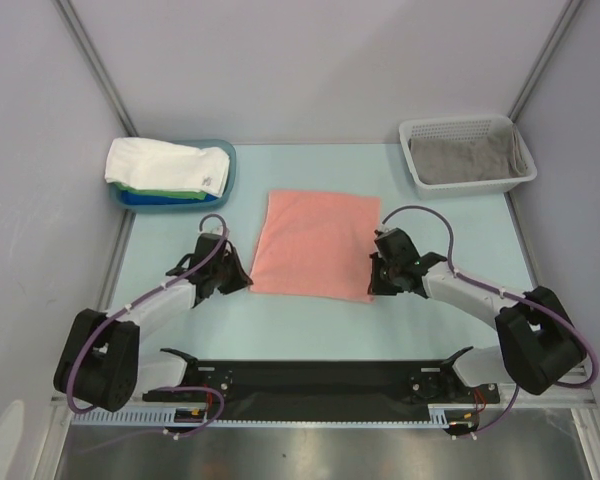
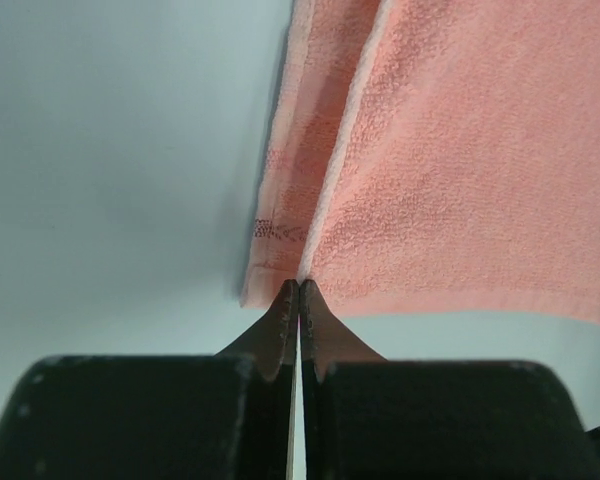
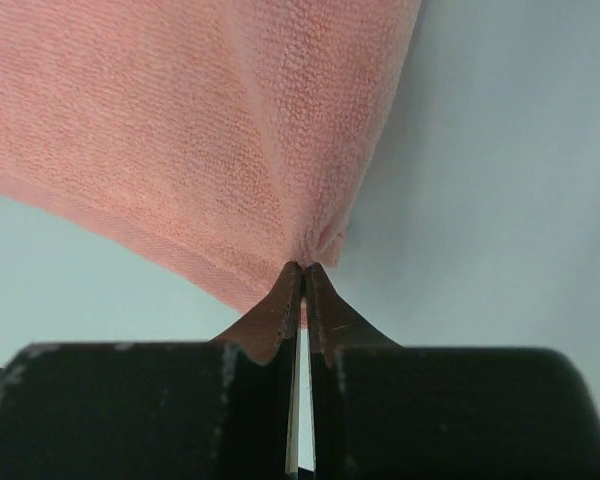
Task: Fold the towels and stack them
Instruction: Fold the towel
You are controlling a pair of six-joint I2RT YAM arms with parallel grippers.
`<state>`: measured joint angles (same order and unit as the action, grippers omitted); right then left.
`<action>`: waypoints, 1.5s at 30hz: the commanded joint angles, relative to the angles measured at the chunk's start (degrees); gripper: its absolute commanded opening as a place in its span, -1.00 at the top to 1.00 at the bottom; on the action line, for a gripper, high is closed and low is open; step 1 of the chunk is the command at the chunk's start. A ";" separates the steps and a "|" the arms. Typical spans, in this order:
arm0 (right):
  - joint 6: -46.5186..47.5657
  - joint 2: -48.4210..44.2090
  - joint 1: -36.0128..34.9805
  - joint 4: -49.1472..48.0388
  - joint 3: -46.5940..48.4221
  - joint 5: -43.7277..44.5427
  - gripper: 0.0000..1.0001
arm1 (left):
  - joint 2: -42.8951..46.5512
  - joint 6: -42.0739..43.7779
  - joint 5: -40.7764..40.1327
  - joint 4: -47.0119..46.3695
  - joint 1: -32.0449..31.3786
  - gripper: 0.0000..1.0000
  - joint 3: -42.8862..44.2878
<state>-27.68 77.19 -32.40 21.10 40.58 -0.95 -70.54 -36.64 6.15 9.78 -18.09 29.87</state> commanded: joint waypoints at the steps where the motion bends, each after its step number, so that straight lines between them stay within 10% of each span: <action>1: -0.79 1.91 -0.20 -3.78 -0.76 -0.10 1.00 | -2.13 -0.89 -0.79 -4.15 0.33 0.99 -0.51; 9: -0.44 3.23 -0.29 -4.67 -1.38 0.51 0.93 | -3.64 -1.32 -1.93 -4.86 0.51 0.99 -0.34; 13: -0.44 2.71 -0.20 -4.58 -1.20 0.77 0.57 | -3.90 -1.50 -2.37 -5.12 0.51 0.99 -0.69; 20: 0.35 0.51 3.39 -1.86 4.76 0.60 -0.07 | 0.66 -0.10 -4.39 -0.65 0.51 0.19 3.78; 28: 0.79 11.46 12.71 -5.63 18.56 0.95 -0.05 | -3.96 5.26 -10.88 -4.13 0.51 -0.28 19.59; 45: 1.23 41.10 20.62 -3.97 50.82 2.01 0.04 | -47.40 16.43 -10.89 -1.96 2.27 -0.38 62.32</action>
<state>-27.14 116.81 -12.21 16.01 87.72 0.01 -115.46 -22.96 -5.28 5.08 -16.51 86.83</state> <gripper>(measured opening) 0.481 0.693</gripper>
